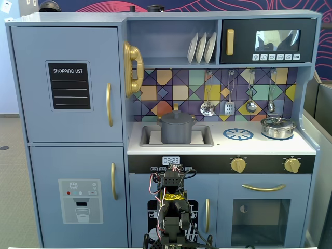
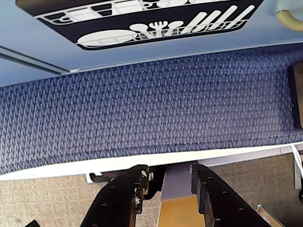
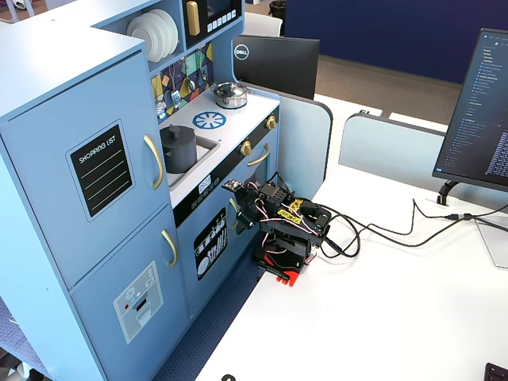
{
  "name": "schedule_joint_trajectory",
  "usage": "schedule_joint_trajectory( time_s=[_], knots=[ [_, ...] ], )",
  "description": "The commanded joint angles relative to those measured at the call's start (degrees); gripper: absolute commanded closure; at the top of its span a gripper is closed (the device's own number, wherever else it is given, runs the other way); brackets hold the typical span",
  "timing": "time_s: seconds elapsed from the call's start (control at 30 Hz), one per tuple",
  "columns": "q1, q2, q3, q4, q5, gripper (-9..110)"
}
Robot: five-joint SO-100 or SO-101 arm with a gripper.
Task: Take off the lid from the gray recipient and place it on the counter
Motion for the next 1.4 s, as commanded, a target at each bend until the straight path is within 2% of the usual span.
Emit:
schedule_joint_trajectory(
  time_s=[0.0,0.2,0.33,0.47,0.7,0.87,1.37],
  knots=[
    [-1.8,-0.5,-7.3,5.3,4.9,101],
    [-0.3,-7.4,-29.2,-4.0,-1.8,101],
    [1.1,-15.6,-45.8,-8.6,-2.8,101],
    [2.3,-21.4,-54.8,-20.0,-4.3,101],
    [2.7,-28.8,-57.0,-42.2,-4.0,95],
    [4.5,-34.4,-57.1,-49.5,-3.2,89],
    [4.7,-46.4,-58.3,-65.1,-6.8,88]
  ],
)
